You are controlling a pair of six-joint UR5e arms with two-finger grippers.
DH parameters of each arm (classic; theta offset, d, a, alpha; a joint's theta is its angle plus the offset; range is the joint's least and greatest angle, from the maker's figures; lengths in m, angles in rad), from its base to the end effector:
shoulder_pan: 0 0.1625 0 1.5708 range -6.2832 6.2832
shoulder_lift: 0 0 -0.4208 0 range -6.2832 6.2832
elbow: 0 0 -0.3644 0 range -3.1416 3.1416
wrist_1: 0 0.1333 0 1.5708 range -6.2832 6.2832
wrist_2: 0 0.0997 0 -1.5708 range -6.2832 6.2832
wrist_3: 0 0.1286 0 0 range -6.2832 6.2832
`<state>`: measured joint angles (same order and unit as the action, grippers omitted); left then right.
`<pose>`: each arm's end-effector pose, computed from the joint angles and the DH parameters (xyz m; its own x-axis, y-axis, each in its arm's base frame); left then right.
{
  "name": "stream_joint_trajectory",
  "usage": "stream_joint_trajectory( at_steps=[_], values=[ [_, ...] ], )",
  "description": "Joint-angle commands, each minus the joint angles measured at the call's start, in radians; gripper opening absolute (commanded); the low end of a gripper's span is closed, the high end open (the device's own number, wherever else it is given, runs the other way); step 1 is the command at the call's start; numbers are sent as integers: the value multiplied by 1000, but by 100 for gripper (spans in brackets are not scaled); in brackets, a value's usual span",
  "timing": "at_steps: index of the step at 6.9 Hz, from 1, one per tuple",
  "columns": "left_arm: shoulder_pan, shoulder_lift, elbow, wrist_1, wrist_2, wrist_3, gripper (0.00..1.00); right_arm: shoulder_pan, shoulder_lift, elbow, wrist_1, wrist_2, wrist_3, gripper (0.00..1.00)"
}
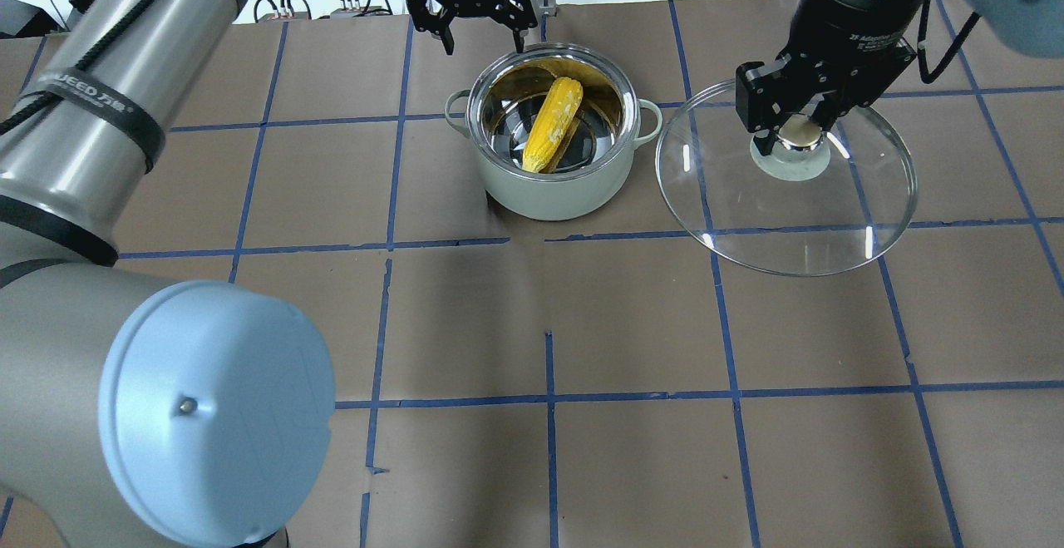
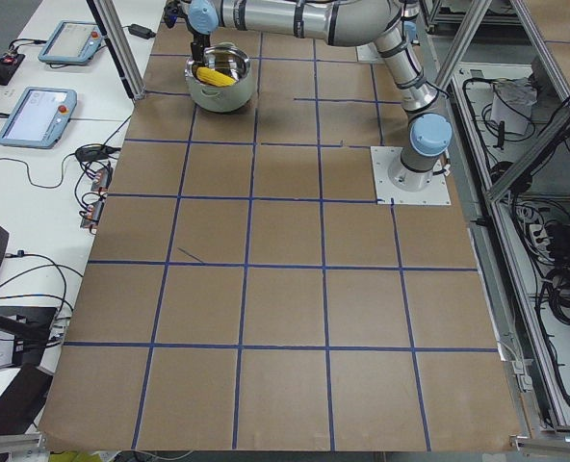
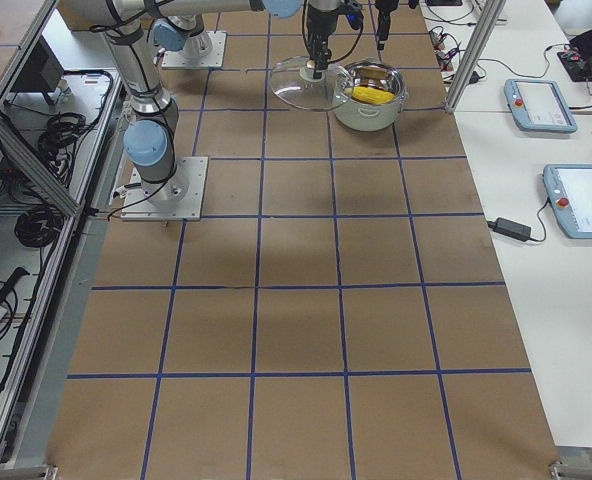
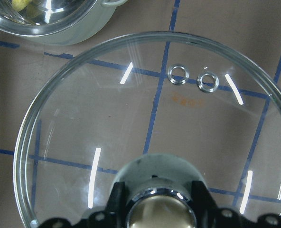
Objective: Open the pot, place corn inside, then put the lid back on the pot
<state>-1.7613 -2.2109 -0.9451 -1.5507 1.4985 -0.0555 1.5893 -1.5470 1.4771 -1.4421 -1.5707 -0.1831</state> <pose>-0.2756 -0.6762 0.3671 -0.9883 0.1345 0.0724 0.1347 0.9909 -0.0017 0.1419 -0.4629 0.4744 -0.9798 -0.1999 -0.0108 -0.2002 0.9780 0.0578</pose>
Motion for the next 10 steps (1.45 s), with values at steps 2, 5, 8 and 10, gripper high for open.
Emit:
stream_joint_trajectory(
  at_steps=[2, 5, 8, 10],
  values=[
    [132, 323, -351, -40, 8, 146, 100, 56, 76, -43, -62, 11, 129, 25],
    [238, 578, -520, -8, 102, 137, 100, 225, 290, -231, -109, 11, 299, 25],
    [218, 596, -497, -108, 103, 65, 100, 307, 534, -456, -150, -5, 395, 24],
    [220, 570, -503, -100, 97, 80, 100, 319, 587, -463, -211, -6, 413, 24]
  ],
)
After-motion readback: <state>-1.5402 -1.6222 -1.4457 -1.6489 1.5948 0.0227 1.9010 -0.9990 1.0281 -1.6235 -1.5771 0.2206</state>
